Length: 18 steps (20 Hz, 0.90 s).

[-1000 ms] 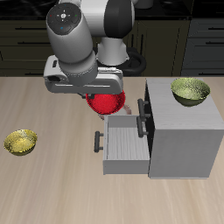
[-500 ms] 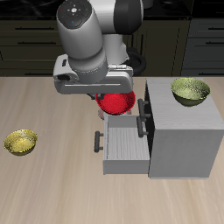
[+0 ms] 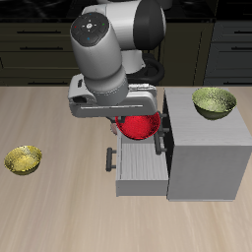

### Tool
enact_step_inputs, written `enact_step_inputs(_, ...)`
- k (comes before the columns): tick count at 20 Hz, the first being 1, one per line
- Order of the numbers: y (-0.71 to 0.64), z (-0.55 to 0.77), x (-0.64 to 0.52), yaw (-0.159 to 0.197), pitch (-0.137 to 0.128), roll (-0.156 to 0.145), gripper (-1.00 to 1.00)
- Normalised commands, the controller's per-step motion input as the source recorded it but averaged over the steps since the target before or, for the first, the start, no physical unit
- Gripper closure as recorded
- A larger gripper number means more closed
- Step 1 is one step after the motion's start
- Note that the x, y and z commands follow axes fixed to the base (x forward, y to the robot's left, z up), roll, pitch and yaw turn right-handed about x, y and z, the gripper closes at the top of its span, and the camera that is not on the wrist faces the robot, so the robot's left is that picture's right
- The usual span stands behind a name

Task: Place the red bowl in the bottom drawer of the white cabinet and close the drawer

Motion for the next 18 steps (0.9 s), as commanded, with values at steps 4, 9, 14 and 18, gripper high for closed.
enact_step_inputs(4,0.09,-0.17,0.1,0.011,0.023,0.043,1.0)
enact_step_inputs(9,-0.01,-0.18,0.09,0.005,0.037,0.009,1.0)
enact_step_inputs(14,0.04,-0.23,0.08,0.011,0.045,0.019,1.0)
enact_step_inputs(18,0.02,-0.12,0.02,0.022,0.025,0.022,1.0)
